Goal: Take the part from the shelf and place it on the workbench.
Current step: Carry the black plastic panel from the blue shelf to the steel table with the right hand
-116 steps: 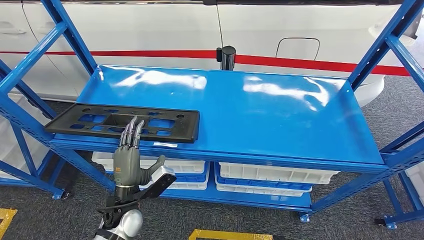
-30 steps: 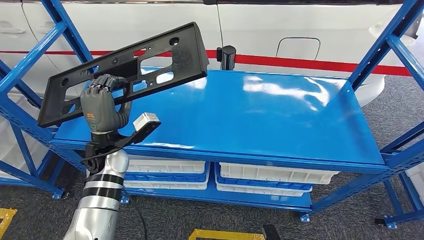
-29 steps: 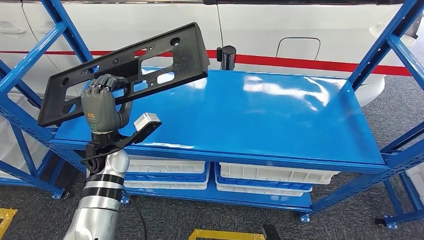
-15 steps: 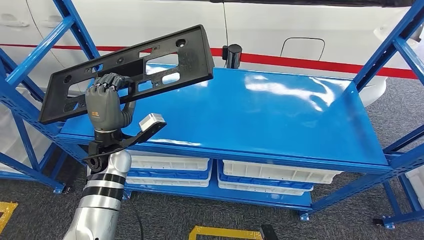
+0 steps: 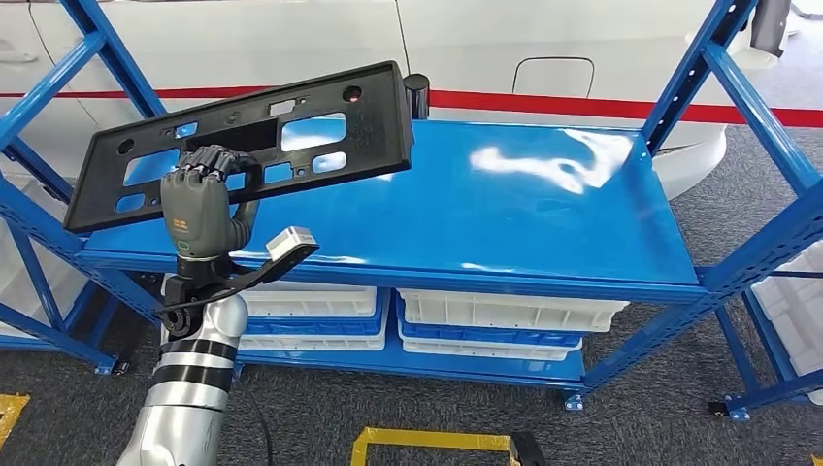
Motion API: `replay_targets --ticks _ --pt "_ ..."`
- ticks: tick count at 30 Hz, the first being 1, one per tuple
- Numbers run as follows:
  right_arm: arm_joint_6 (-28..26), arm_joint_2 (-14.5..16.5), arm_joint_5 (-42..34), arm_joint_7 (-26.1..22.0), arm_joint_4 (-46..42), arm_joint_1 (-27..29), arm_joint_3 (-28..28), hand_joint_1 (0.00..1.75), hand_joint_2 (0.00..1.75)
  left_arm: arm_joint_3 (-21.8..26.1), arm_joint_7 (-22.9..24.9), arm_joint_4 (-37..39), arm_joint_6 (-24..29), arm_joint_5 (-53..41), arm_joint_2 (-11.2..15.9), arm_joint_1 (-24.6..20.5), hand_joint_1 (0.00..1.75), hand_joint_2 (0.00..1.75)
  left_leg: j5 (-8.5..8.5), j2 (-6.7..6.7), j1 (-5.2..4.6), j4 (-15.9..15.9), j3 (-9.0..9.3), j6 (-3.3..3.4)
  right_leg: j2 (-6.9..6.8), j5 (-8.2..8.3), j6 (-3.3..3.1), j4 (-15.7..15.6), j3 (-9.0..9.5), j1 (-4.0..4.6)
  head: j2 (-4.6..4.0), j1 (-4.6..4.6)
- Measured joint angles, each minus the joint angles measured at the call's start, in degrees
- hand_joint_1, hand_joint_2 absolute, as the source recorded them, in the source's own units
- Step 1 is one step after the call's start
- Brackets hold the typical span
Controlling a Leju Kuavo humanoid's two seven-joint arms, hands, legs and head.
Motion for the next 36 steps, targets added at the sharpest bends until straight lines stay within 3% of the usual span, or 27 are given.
replay_targets --ticks 1,3,5,7,9,10,12,14,15,16,18,20,21,23,24,25,27,28,29,30,31,33,35,36 --pt "-0.03 0.00 0.00 0.00 0.00 0.00 -0.02 0.00 1.75 -0.01 -0.01 -0.01 0.00 0.05 0.05 0.08 1.75 1.75 1.08 -0.02 -0.09 -2.00 1.79 0.36 0.12 0.31 -0.02 0.01 -0.32 0.22 0.00 0.01" --pt "-0.08 0.00 0.00 -0.01 0.00 -0.06 -0.05 0.00 1.75 -0.02 -0.09 -0.19 0.00 0.27 0.08 0.11 1.75 1.75 3.31 -0.41 -0.32 -9.98 7.33 1.12 0.35 0.88 0.29 0.02 -0.80 0.45 0.00 0.02" --pt "-0.11 -0.03 -0.02 -0.04 0.00 -0.17 -0.09 0.00 1.75 -0.05 -0.38 -0.47 0.01 0.80 0.09 0.06 1.75 1.75 4.19 -0.84 -0.82 -15.06 10.39 1.32 0.44 1.53 0.99 -0.01 -1.12 0.48 0.00 0.14" --pt "-0.15 -0.08 -0.05 -0.11 0.00 -0.18 -0.13 0.00 1.75 -0.02 -0.78 -0.66 0.01 1.54 0.10 0.05 1.75 1.75 4.74 -0.85 -1.51 -15.63 10.21 1.50 0.47 2.30 1.94 -0.20 -1.35 0.24 0.00 0.16" --pt "-0.18 -0.12 -0.07 -0.16 0.00 -0.09 -0.17 0.00 1.75 0.04 -1.10 -0.77 0.00 2.05 0.08 0.00 1.75 1.75 5.92 -0.49 -1.55 -16.25 9.59 2.33 0.41 1.86 2.50 0.34 -2.09 0.10 0.00 0.10" --pt "-0.18 -0.15 -0.07 -0.16 0.00 -0.07 -0.20 0.00 1.75 0.05 -1.29 -0.81 0.00 2.23 0.05 -0.05 1.75 1.75 6.73 -0.32 -1.46 -16.59 9.04 2.79 0.33 0.45 2.37 1.75 -2.92 0.20 0.00 0.19" --pt "-0.19 -0.20 -0.08 -0.17 0.00 -0.11 -0.22 0.00 1.75 0.15 -1.76 -0.93 0.00 2.60 0.03 -0.05 1.75 1.75 8.23 -0.11 -1.41 -16.86 7.39 3.42 0.13 -4.17 1.71 7.81 -5.38 0.34 0.00 0.43" --pt "-0.21 -0.26 -0.07 -0.17 0.00 -0.13 -0.22 0.00 1.75 0.33 -2.40 -1.14 0.00 2.81 0.02 0.18 1.75 1.75 9.59 0.11 -1.47 -16.80 5.53 3.56 0.06 -7.37 1.87 14.73 -7.02 0.32 0.00 0.60" --pt "-0.24 -0.31 -0.07 -0.18 0.00 -0.13 -0.23 0.00 1.75 0.45 -2.73 -1.23 0.00 2.86 0.02 0.34 1.75 1.75 10.24 0.23 -1.49 -16.78 4.63 3.51 0.03 -7.51 2.31 16.17 -6.72 0.31 0.00 0.62" --pt "-0.25 -0.38 -0.06 -0.19 0.00 -0.14 -0.25 0.00 1.75 0.57 -3.00 -1.29 0.00 2.88 0.02 0.50 1.75 1.75 10.88 0.33 -1.49 -16.77 3.78 3.41 -0.03 -6.79 2.86 15.56 -5.39 0.30 0.00 0.66" --pt "-0.28 -0.54 -0.05 -0.25 0.00 -0.25 -0.26 0.00 1.75 0.84 -3.47 -1.40 0.00 2.94 0.02 0.66 1.75 1.75 12.12 0.43 -1.48 -16.73 2.36 3.06 -0.36 -4.96 3.46 8.88 0.14 0.32 0.00 0.68" --pt "-0.33 -0.74 -0.02 -0.33 0.00 -0.48 -0.27 0.00 1.75 1.12 -3.87 -1.76 0.01 2.97 -0.01 0.72 1.75 1.75 13.27 0.51 -1.66 -16.73 1.51 2.48 -0.67 -5.05 2.91 1.02 5.68 0.61 0.00 0.58" --pt "-0.35 -0.83 -0.01 -0.37 0.00 -0.57 -0.29 0.00 1.75 1.27 -4.11 -1.98 0.01 2.98 -0.06 0.72 1.75 1.75 13.80 0.58 -1.70 -16.78 1.36 2.16 -0.70 -5.40 2.49 -1.15 6.96 0.77 0.00 0.55" --pt "-0.37 -0.92 0.01 -0.39 0.01 -0.59 -0.33 0.00 1.75 1.59 -4.60 -2.30 0.01 2.93 -0.23 0.80 1.75 1.75 14.84 0.69 -1.70 -17.14 1.28 1.46 -0.53 -4.91 1.66 -1.70 6.62 0.80 0.00 0.40" --pt "-0.38 -0.93 0.01 -0.39 0.01 -0.58 -0.36 0.00 1.75 1.78 -4.80 -2.43 0.02 2.89 -0.32 0.85 1.75 1.75 14.86 0.61 -1.60 -17.11 1.08 1.14 -0.53 -4.50 1.25 -1.82 6.29 0.51 0.00 0.42" --pt "-0.38 -0.95 0.02 -0.39 0.02 -0.57 -0.38 0.00 1.75 2.02 -4.93 -2.60 0.01 2.80 -0.37 0.91 1.75 1.75 13.81 0.46 -1.53 -16.51 0.64 0.85 -0.57 -3.90 0.66 -1.87 5.93 0.24 0.00 0.33" --pt "-0.38 -0.94 0.04 -0.41 0.02 -0.59 -0.45 0.00 1.75 2.54 -5.04 -2.96 0.01 2.58 -0.39 1.01 1.75 1.75 8.47 0.13 -1.31 -11.64 -1.03 0.36 -0.65 -2.51 -0.20 -1.93 4.77 -0.11 0.00 0.15" --pt "-0.38 -0.95 0.05 -0.42 0.02 -0.60 -0.50 0.00 1.75 2.81 -5.11 -3.10 0.00 2.50 -0.39 1.09 1.75 1.75 5.38 0.04 -1.25 -7.73 -2.00 0.11 -0.65 -1.78 -0.46 -1.90 3.94 -0.05 0.00 0.08" --pt "-0.38 -0.96 0.07 -0.43 0.02 -0.60 -0.55 0.00 1.75 3.05 -5.17 -3.17 0.00 2.46 -0.39 1.21 1.75 1.75 3.41 0.01 -1.16 -3.90 -2.64 -0.14 -0.66 -1.07 -0.49 -1.86 3.08 -0.02 0.00 0.05" --pt "-0.38 -0.97 0.08 -0.44 0.02 -0.60 -0.60 0.00 1.75 3.27 -5.23 -3.19 0.00 2.47 -0.39 1.33 1.75 1.75 2.94 0.00 -1.01 -1.32 -2.64 -0.36 -0.65 -0.45 -0.40 -1.80 2.25 -0.01 0.00 0.04" --pt "-0.38 -0.98 0.10 -0.44 0.02 -0.60 -0.64 0.00 1.75 3.47 -5.28 -3.20 0.00 2.48 -0.40 1.43 1.75 1.75 3.70 0.00 -0.78 -0.64 -1.66 -0.54 -0.64 0.12 -0.22 -1.72 1.43 -0.03 0.00 0.04" --pt "-0.38 -1.00 0.16 -0.44 0.02 -0.61 -0.73 0.00 1.75 3.73 -5.32 -3.28 0.00 2.49 -0.45 1.45 1.75 1.75 5.95 -0.09 -0.19 -5.33 3.26 -0.86 -0.58 1.08 0.38 -1.36 0.01 -0.13 0.00 0.03" --pt "-0.38 -1.08 0.20 -0.46 0.01 -0.67 -0.77 0.00 1.75 3.90 -5.44 -3.57 0.01 2.49 -0.64 1.39 1.75 1.75 5.50 -0.71 -0.07 -12.56 8.63 -1.00 -0.49 1.89 1.22 -1.00 -1.04 -0.06 0.00 0.05" --pt "-0.38 -1.13 0.21 -0.48 0.00 -0.71 -0.78 0.00 1.75 4.02 -5.51 -3.75 0.01 2.50 -0.76 1.37 1.75 1.75 4.82 -1.01 -0.22 -14.81 9.85 -0.84 -0.47 2.34 1.68 -0.95 -1.34 0.00 0.00 0.10"
